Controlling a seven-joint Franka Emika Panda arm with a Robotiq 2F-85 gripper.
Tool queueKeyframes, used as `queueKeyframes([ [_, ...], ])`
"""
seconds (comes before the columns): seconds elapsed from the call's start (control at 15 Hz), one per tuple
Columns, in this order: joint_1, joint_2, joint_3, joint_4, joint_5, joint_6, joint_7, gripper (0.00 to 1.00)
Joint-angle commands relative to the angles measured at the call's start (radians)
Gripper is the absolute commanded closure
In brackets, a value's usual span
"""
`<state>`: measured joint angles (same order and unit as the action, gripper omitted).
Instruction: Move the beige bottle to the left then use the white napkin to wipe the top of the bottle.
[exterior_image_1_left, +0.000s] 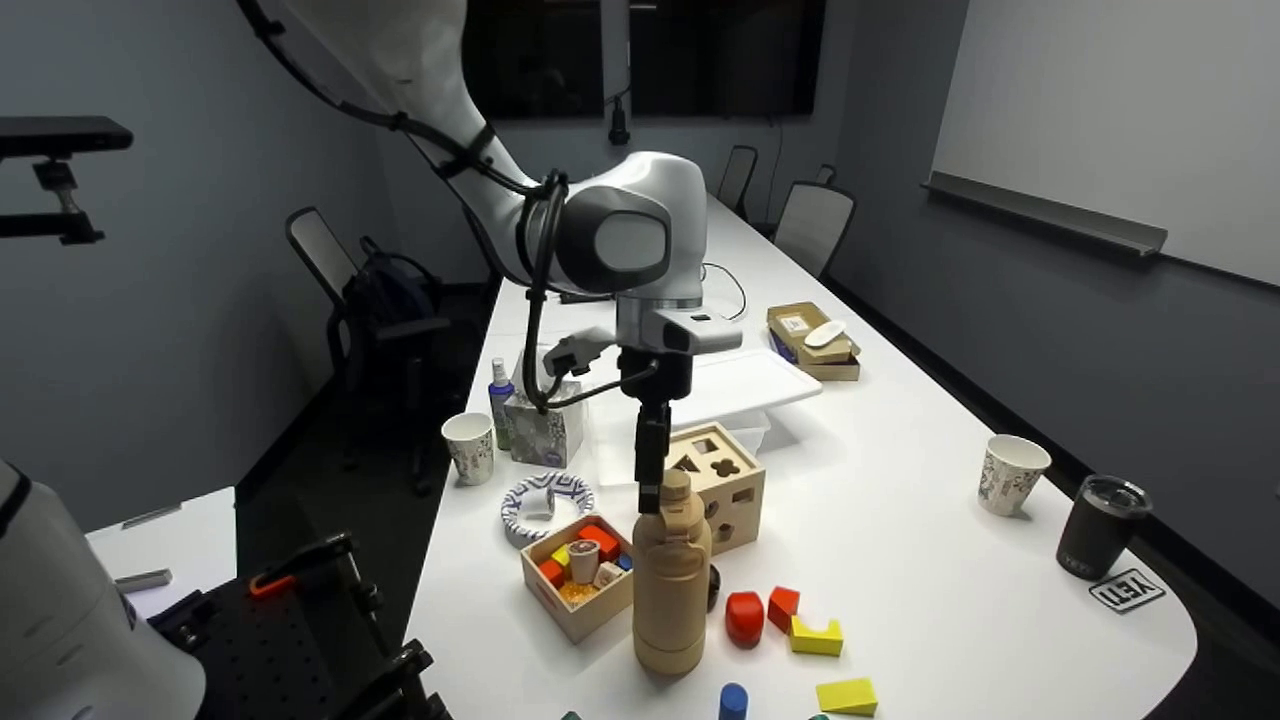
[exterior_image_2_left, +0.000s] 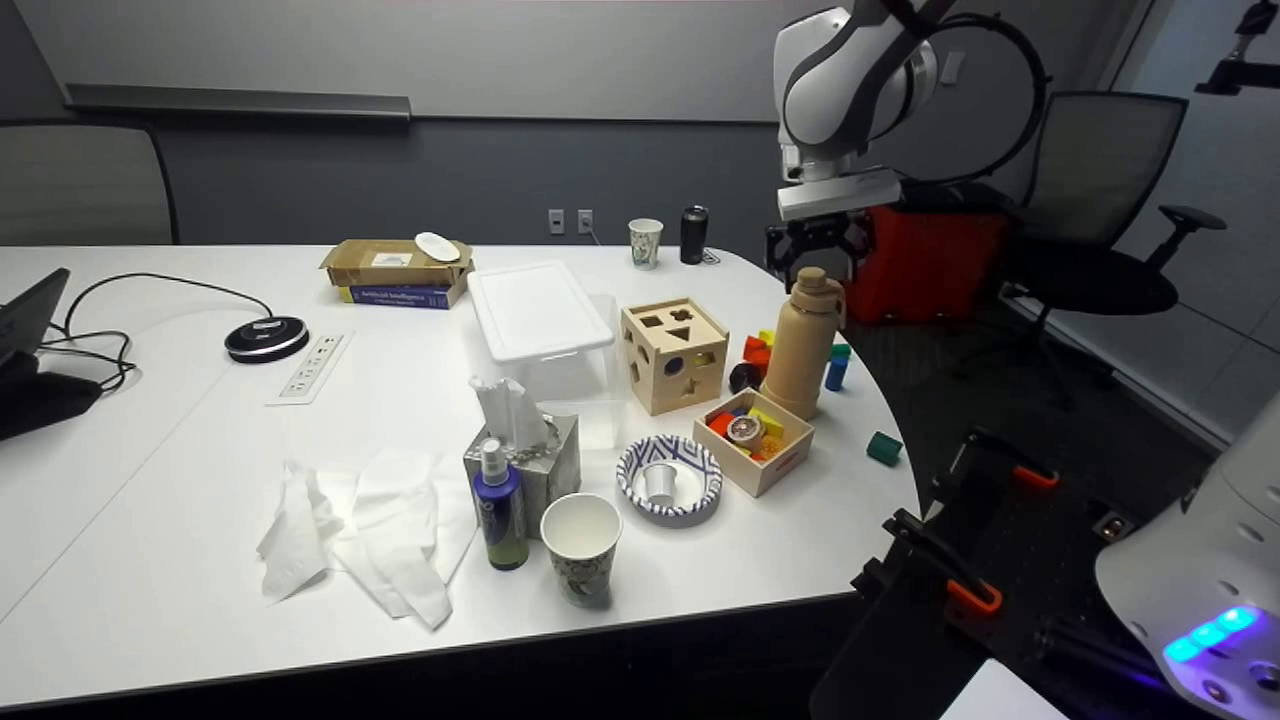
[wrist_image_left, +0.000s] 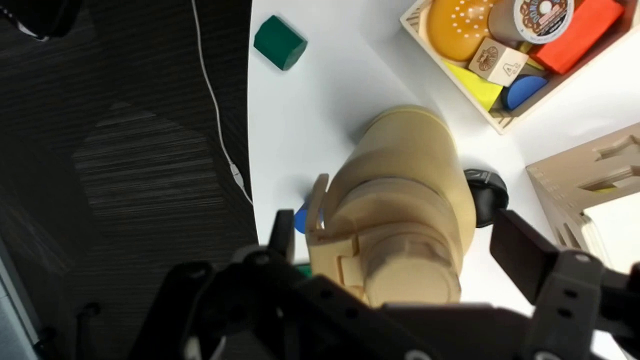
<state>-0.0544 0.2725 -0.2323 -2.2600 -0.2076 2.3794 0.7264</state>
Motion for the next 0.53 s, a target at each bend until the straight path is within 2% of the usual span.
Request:
queueKeyframes([
  [0.0, -0.007, -0.107, 0.023, -0.056, 0.031, -0.063, -0.096, 0.0],
  [0.27, -0.021, -0.198, 0.04, -0.076, 0.01, -0.162, -0.335, 0.0],
  [0.47, -0.041, -0.222, 0.043, -0.059, 0.01, -0.234, -0.53, 0.0],
])
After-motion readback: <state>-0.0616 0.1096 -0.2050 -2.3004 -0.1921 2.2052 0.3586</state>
